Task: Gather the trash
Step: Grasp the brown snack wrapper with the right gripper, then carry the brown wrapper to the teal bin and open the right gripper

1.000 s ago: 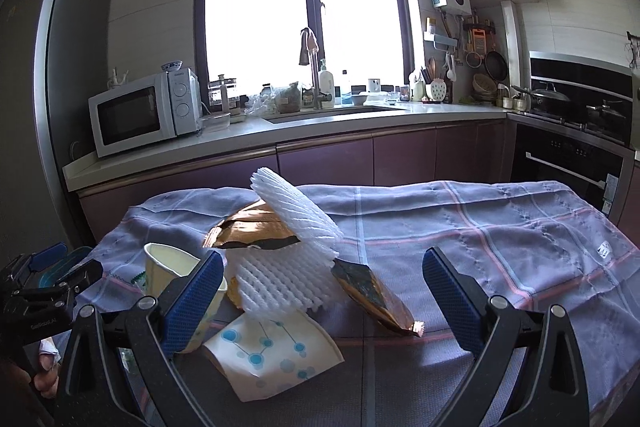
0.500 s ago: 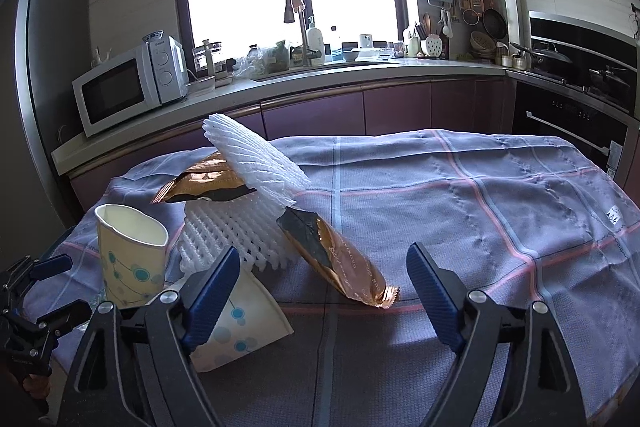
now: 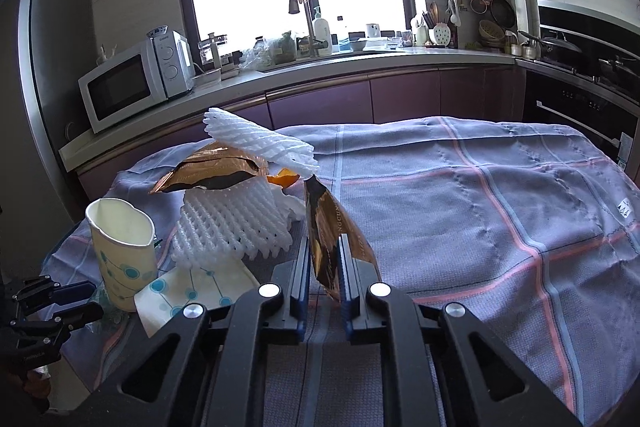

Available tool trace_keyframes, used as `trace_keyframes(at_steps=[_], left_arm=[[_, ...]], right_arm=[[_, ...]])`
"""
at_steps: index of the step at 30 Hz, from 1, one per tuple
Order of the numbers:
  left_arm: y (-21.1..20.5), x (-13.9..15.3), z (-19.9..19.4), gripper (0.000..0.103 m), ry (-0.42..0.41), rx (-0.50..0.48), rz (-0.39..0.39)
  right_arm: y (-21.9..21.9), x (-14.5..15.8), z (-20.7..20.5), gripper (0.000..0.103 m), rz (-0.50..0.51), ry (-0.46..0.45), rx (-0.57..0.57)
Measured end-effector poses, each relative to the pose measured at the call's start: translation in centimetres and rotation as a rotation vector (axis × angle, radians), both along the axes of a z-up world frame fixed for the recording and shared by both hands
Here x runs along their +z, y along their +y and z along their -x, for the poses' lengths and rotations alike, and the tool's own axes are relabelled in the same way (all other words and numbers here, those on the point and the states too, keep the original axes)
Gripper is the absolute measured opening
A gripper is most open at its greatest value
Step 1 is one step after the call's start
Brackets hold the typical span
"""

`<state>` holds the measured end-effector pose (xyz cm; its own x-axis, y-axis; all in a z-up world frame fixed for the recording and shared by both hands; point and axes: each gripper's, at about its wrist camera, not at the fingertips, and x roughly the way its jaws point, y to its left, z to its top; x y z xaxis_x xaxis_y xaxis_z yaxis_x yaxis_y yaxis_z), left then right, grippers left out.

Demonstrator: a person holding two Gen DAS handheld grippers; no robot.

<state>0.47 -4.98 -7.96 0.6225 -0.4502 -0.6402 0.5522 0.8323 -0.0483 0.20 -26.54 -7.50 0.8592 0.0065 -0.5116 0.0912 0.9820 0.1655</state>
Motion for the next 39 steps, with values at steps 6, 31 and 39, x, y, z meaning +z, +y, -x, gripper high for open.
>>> trace_keyframes(at_steps=[6, 31, 39], left_arm=[[0.8, 0.7, 0.6, 0.019, -0.009, -0.004, 0.020], [11.1, 6.1, 3.1, 0.017, -0.126, 0.196, 0.106], [19.1, 7.0, 2.3, 0.016, -0.170, 0.426, 0.074]], right_arm=[[-0.2, 1.2, 0.9, 0.006, 0.011, -0.026, -0.009], [11.9, 8.1, -0.1, 0.005, -0.078, -0.199, 0.409], [21.1, 7.9, -4.3, 0.005, -0.132, -0.129, 0.673]])
